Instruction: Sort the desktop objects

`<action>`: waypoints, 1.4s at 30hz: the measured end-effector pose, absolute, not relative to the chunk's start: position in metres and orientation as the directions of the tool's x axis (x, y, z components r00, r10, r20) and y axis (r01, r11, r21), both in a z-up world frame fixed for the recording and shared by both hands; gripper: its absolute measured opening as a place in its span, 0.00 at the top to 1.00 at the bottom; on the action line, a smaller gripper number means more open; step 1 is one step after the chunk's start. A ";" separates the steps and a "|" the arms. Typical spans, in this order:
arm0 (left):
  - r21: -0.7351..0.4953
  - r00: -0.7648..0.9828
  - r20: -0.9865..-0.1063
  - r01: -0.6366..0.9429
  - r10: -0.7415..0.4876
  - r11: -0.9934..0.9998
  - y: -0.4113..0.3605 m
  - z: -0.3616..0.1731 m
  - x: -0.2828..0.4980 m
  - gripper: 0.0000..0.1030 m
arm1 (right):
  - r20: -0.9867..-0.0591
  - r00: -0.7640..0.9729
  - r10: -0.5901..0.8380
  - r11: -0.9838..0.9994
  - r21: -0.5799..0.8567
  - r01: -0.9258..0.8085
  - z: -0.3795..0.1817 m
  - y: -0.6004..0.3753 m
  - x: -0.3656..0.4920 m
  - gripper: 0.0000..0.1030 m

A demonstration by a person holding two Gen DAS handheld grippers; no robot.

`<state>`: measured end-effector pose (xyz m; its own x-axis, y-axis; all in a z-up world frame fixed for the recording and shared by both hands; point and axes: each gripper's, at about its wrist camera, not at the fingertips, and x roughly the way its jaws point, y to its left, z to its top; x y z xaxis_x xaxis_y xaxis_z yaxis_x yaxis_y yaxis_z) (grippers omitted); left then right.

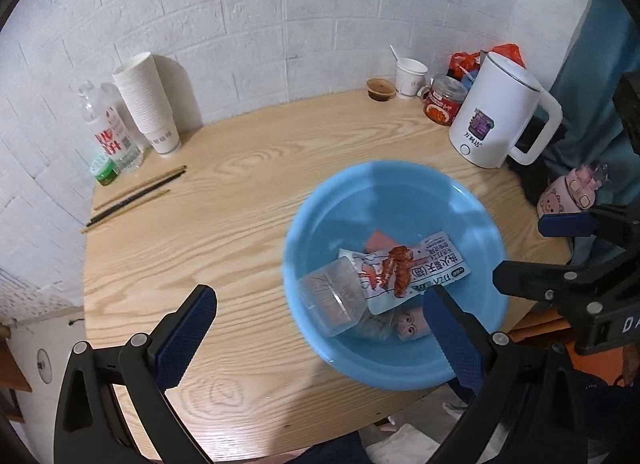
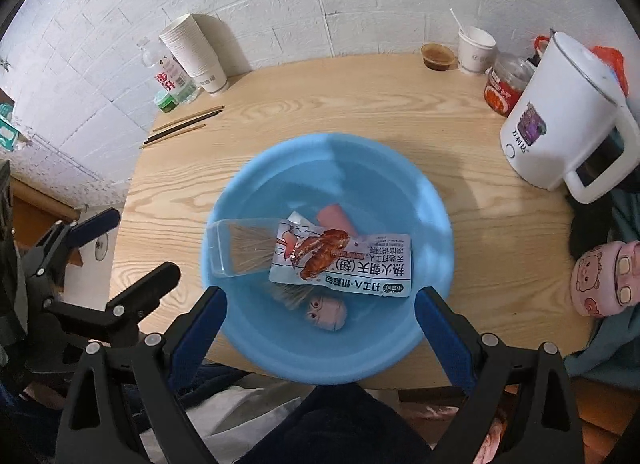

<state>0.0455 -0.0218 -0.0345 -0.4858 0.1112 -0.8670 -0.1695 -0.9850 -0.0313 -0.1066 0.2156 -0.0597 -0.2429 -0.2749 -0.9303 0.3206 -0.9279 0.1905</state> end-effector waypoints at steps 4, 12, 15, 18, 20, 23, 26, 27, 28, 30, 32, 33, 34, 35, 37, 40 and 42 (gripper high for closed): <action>-0.081 -0.447 -0.884 -0.143 0.138 -0.986 -0.037 -0.036 0.042 0.00 | -0.928 -0.263 -0.263 -0.939 0.184 0.290 -0.059 0.207 -0.098 0.07; -0.113 -0.415 -0.895 -0.138 0.161 -0.984 -0.053 -0.055 0.055 0.00 | -0.932 -0.295 -0.209 -0.971 0.163 0.174 -0.076 0.200 -0.071 0.07; -0.116 -0.411 -0.896 -0.145 0.167 -0.983 -0.054 -0.054 0.060 0.00 | -0.940 -0.277 -0.197 -0.976 0.163 0.142 -0.082 0.198 -0.062 0.07; -0.105 -0.448 -0.880 -0.144 0.159 -0.984 -0.055 -0.047 0.062 0.00 | -0.941 -0.291 -0.173 -0.981 0.139 0.135 -0.079 0.199 -0.057 0.07; -0.091 -0.453 -0.879 -0.144 0.147 -0.985 -0.051 -0.045 0.061 0.00 | -0.939 -0.303 -0.160 -0.982 0.122 0.142 -0.075 0.199 -0.057 0.07; -0.076 -0.432 -0.892 -0.145 0.132 -0.987 -0.047 -0.044 0.062 0.00 | -0.941 -0.303 -0.152 -0.983 0.112 0.147 -0.071 0.201 -0.057 0.07; -0.067 -0.472 -0.872 -0.149 0.130 -0.987 -0.049 -0.033 0.071 0.00 | -0.936 -0.318 -0.153 -0.982 0.109 0.152 -0.060 0.202 -0.056 0.07; -0.071 -0.477 -0.869 -0.144 0.132 -0.987 -0.049 -0.032 0.072 0.00 | -0.937 -0.320 -0.142 -0.982 0.094 0.161 -0.060 0.200 -0.057 0.07; -0.078 -0.472 -0.871 -0.141 0.136 -0.987 -0.049 -0.033 0.072 0.00 | -0.939 -0.316 -0.136 -0.982 0.086 0.168 -0.061 0.198 -0.057 0.07; -0.084 -0.463 -0.875 -0.140 0.140 -0.987 -0.047 -0.034 0.074 0.00 | -0.944 -0.305 -0.126 -0.981 0.073 0.181 -0.063 0.196 -0.056 0.07; -0.091 -0.468 -0.872 -0.130 0.142 -0.987 -0.048 -0.033 0.075 0.00 | -0.943 -0.311 -0.121 -0.981 0.065 0.185 -0.060 0.197 -0.056 0.07; -0.089 -0.473 -0.870 -0.124 0.137 -0.988 -0.049 -0.032 0.076 0.00 | -0.941 -0.317 -0.120 -0.981 0.063 0.183 -0.058 0.198 -0.056 0.07; -0.088 -0.479 -0.868 -0.114 0.132 -0.990 -0.051 -0.031 0.077 0.00 | -0.940 -0.321 -0.119 -0.981 0.062 0.182 -0.057 0.199 -0.056 0.07; -0.089 -0.482 -0.867 -0.104 0.128 -0.991 -0.052 -0.030 0.077 0.00 | -0.940 -0.320 -0.120 -0.981 0.063 0.184 -0.057 0.199 -0.056 0.07; -0.086 -0.485 -0.866 -0.090 0.119 -0.992 -0.053 -0.029 0.078 0.00 | -0.940 -0.315 -0.128 -0.977 0.066 0.201 -0.057 0.197 -0.055 0.07; -0.076 -0.490 -0.865 -0.092 0.111 -0.993 -0.051 -0.027 0.080 0.00 | -0.937 -0.322 -0.133 -0.975 0.065 0.214 -0.056 0.194 -0.054 0.07; -0.068 -0.496 -0.862 -0.094 0.106 -0.993 -0.050 -0.025 0.081 0.00 | -0.937 -0.321 -0.136 -0.974 0.068 0.214 -0.056 0.194 -0.053 0.07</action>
<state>0.0806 -0.0495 -0.0245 -0.4956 0.1055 -0.8621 -0.0940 -0.9933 -0.0676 -0.0534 0.1945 -0.0555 -0.3210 -0.1362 -0.9373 0.2141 -0.9744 0.0683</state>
